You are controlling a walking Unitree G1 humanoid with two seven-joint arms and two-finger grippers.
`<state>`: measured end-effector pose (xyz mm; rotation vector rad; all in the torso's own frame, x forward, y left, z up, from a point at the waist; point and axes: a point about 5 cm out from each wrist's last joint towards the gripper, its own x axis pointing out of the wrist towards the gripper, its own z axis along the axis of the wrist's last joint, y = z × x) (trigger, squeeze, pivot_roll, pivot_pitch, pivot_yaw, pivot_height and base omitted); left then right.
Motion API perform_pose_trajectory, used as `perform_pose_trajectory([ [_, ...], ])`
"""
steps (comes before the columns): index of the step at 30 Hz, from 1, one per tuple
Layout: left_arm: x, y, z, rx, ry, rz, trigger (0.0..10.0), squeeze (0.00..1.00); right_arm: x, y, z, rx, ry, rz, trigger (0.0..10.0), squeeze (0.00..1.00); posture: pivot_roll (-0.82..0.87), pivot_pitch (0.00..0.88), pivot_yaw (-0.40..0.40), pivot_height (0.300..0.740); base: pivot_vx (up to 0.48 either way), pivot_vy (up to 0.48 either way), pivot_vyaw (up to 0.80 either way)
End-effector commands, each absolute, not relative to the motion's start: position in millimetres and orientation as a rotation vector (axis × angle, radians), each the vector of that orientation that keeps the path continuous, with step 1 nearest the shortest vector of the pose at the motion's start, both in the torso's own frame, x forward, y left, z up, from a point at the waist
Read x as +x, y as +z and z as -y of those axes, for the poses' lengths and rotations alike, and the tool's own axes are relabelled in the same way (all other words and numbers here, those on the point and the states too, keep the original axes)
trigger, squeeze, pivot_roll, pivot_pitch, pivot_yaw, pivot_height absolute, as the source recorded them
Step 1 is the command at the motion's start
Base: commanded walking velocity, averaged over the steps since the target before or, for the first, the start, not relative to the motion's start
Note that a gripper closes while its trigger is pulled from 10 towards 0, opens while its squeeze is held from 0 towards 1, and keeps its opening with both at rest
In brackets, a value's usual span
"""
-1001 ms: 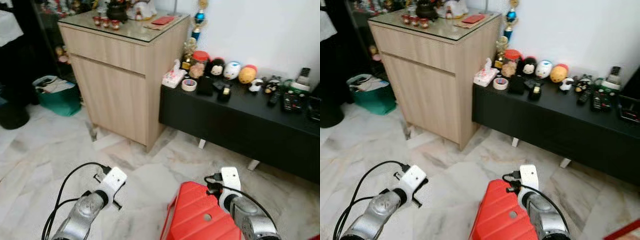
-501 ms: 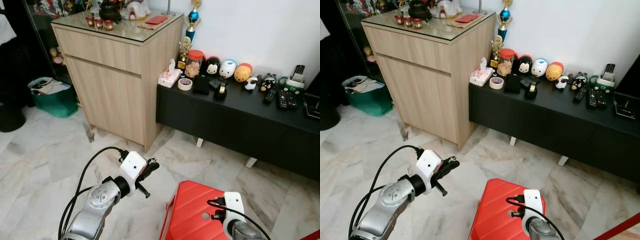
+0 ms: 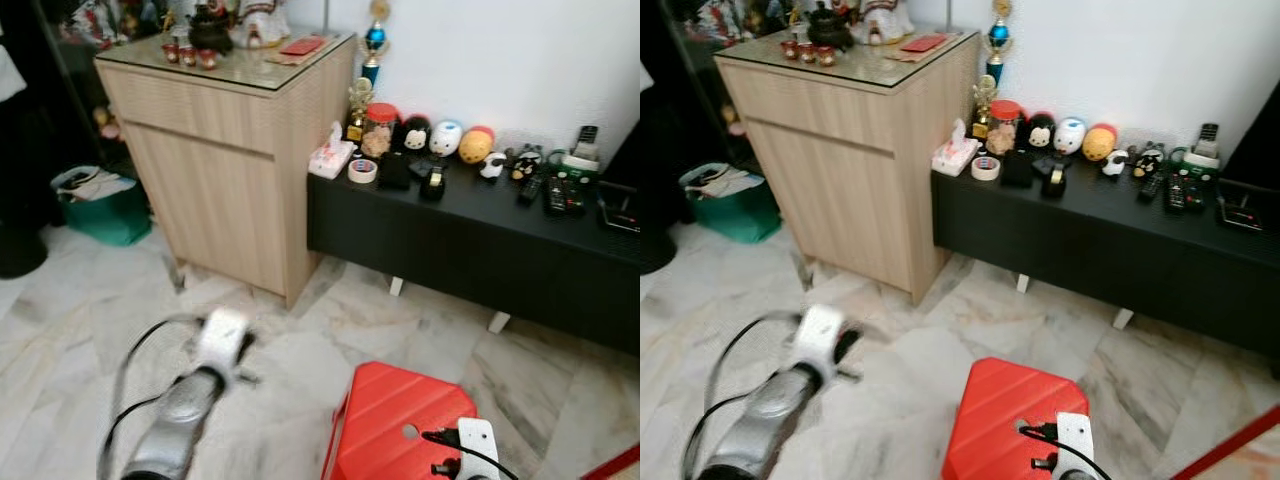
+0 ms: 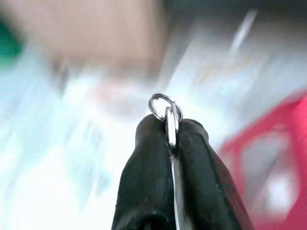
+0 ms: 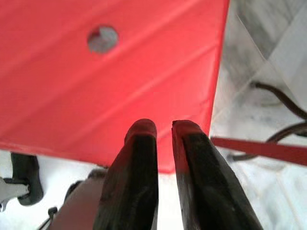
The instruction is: Hang keys on a hook
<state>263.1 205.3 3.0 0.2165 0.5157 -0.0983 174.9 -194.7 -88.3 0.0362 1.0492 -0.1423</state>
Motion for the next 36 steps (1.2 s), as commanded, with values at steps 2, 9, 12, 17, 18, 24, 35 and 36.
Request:
perform_pose_trajectory([
  [2,236,-30,-215,0.23,-0.063,-0.681,10.0,0.0,172,-90,193,0.037,-0.147,-1.055,10.0,0.0,0.01,0.0,-0.03,0.74,0.0,0.0,0.0],
  [9,176,-72,-231,0.13,0.078,-0.914,10.0,0.0,178,-87,193,0.032,-0.137,-1.053,10.0,0.0,0.01,0.0,-0.018,0.74,0.0,0.0,0.0],
  [12,161,-82,-229,0.121,0.087,-0.977,10.0,0.0,177,-88,192,0.034,-0.132,-1.058,10.0,0.0,0.01,0.0,-0.013,0.74,0.0,0.0,0.0],
  [17,134,-96,-220,0.103,0.078,-1.078,10.0,0.0,178,-88,190,0.041,-0.13,-1.057,10.0,0.0,0.0,0.0,-0.002,0.74,-0.096,0.0,0.0],
  [18,134,-97,-220,0.101,0.08,-1.081,10.0,0.0,178,-88,190,0.041,-0.13,-1.057,10.0,0.0,0.0,0.0,0.001,0.74,-0.24,0.0,0.0],
  [24,137,-97,-216,0.087,0.068,-1.06,10.0,0.0,176,-88,191,0.046,-0.14,-1.063,10.0,0.0,0.0,0.0,0.0,0.74,-0.256,0.0,0.0],
  [35,145,-96,-213,0.087,0.052,-1.048,10.0,0.0,175,-89,190,0.05,-0.138,-1.072,10.0,0.0,0.0,0.0,0.011,0.74,-0.161,0.0,0.0],
  [36,144,-96,-213,0.087,0.051,-1.05,10.0,0.0,175,-90,189,0.05,-0.139,-1.072,10.0,0.0,0.0,0.0,0.011,0.74,-0.251,0.0,0.0],
])
